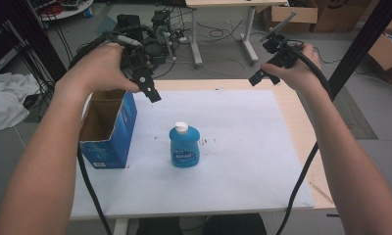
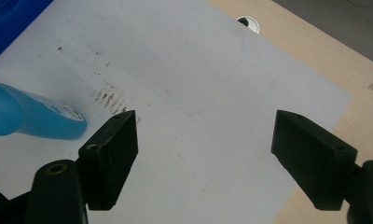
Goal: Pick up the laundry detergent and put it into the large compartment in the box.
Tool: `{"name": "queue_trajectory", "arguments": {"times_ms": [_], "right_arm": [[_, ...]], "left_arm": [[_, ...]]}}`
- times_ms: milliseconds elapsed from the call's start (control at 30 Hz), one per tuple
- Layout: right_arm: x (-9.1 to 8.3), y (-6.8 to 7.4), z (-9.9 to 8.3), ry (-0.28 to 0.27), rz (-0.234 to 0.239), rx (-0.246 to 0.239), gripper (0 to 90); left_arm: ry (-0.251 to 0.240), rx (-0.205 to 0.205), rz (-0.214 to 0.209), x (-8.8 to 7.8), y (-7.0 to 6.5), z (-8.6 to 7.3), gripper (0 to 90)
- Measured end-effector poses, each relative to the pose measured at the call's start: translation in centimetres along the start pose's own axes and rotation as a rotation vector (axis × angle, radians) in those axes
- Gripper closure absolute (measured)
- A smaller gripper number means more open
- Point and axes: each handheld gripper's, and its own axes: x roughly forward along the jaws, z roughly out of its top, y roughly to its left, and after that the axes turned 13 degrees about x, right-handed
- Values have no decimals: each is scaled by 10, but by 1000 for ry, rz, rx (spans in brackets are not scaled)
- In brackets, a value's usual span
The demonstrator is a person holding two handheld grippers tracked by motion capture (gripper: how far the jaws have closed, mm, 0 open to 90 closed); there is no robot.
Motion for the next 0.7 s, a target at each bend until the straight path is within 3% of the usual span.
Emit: {"name": "queue_trajectory", "arguments": {"times_ms": [700], "right_arm": [[5, 0, 0, 15, 6, -11, 221]], "left_arm": [[4, 14, -2, 0, -5, 4, 129]]}}
